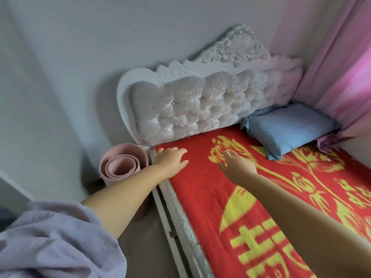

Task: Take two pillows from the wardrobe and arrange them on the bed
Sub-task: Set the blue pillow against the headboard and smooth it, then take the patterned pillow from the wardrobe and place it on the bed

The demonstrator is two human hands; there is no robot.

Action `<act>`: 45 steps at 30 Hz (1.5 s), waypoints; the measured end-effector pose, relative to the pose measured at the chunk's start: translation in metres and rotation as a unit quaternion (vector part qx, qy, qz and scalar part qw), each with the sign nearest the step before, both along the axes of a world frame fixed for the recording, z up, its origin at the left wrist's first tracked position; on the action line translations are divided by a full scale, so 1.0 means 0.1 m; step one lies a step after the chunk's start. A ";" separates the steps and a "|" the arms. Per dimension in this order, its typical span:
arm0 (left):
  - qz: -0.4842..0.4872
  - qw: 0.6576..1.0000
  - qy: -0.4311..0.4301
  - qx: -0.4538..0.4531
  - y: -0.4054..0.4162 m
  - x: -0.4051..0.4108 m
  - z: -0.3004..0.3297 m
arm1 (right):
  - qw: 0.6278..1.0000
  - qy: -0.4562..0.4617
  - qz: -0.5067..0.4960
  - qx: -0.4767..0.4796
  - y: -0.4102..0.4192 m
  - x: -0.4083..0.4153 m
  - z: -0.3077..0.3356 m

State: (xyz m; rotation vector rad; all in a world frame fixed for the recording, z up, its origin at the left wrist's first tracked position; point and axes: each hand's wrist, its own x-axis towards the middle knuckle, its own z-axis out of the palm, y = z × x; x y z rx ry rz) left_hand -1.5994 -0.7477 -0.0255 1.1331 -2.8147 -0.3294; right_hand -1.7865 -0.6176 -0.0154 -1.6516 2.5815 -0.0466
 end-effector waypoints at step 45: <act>0.342 0.935 -0.056 0.076 -0.41 7.37 -0.59 | 0.938 -0.077 0.314 0.127 -1.88 6.82 -0.88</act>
